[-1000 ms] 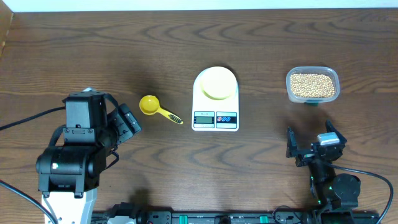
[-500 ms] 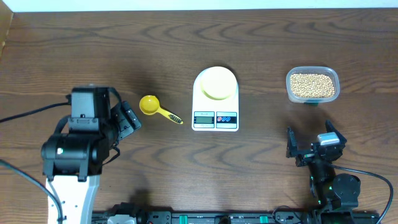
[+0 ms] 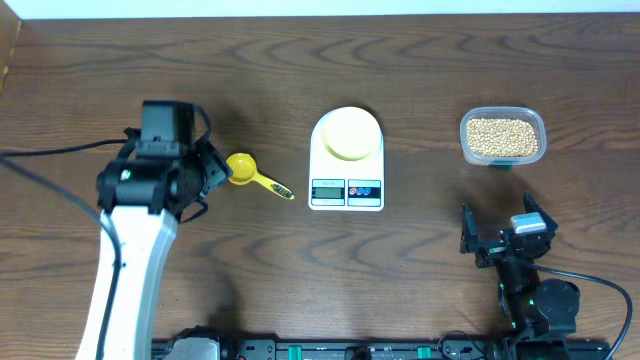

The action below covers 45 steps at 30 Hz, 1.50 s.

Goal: Scoop item into bowl and weigh 50g on scale
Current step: 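Grasp the yellow scoop's cup rim with the left gripper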

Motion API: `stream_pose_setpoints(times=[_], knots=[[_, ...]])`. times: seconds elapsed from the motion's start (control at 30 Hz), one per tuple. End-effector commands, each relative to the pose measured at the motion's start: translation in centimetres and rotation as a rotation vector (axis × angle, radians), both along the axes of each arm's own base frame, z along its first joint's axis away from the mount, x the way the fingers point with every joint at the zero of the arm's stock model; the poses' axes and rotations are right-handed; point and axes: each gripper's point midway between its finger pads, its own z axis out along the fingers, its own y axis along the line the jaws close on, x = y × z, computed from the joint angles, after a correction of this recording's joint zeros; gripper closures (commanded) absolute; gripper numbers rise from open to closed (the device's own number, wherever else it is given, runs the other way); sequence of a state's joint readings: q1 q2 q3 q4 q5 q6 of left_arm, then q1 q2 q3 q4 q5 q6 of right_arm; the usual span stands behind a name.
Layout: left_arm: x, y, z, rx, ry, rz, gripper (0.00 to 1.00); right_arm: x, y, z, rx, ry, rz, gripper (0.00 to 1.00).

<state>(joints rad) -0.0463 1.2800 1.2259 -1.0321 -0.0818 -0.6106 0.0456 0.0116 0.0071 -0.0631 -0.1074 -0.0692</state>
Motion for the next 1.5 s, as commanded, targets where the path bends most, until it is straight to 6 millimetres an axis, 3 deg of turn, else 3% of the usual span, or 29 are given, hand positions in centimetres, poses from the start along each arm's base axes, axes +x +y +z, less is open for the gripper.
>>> stream_pose_setpoints(times=[0.0, 0.27, 0.4, 0.53, 0.77, 0.97, 1.07, 1.2, 1.23, 1.47], knots=[[1.3, 0.4, -1.8, -0.018, 0.049, 0.104, 0.25, 0.0, 0.0, -0.1, 0.012, 0.003, 0.000, 0.01], [4.9, 0.2, -6.6, -0.017, 0.114, 0.117, 0.29, 0.0, 0.0, -0.1, 0.012, 0.003, 0.000, 0.01], [5.5, 0.2, -9.2, -0.017, 0.168, 0.134, 0.30, 0.0, 0.0, -0.1, 0.012, 0.003, 0.000, 0.01], [5.8, 0.1, -12.7, -0.014, 0.251, 0.156, 0.37, 0.0, 0.0, -0.1, 0.012, 0.003, 0.000, 0.01], [6.7, -0.1, -16.2, -0.020, 0.291, 0.155, 0.43, 0.0, 0.0, -0.1, 0.012, 0.003, 0.000, 0.01], [7.4, -0.1, -17.7, -0.021, 0.290, 0.162, 0.52, 0.0, 0.0, -0.1, 0.012, 0.003, 0.000, 0.01], [7.5, -0.2, -18.3, -0.025, 0.294, 0.179, 0.61, 0.0, 0.0, -0.1, 0.012, 0.003, 0.000, 0.01], [7.6, -0.2, -18.3, -0.032, 0.287, 0.203, 0.81, 0.0, 0.0, -0.1, 0.012, 0.003, 0.000, 0.01], [7.6, -0.2, -18.3, -0.032, 0.285, 0.202, 0.90, 0.0, 0.0, -0.1, 0.012, 0.003, 0.000, 0.01], [7.0, -0.2, -18.3, -0.021, 0.313, 0.178, 0.93, 0.0, 0.0, -0.1, 0.012, 0.003, 0.000, 0.01]])
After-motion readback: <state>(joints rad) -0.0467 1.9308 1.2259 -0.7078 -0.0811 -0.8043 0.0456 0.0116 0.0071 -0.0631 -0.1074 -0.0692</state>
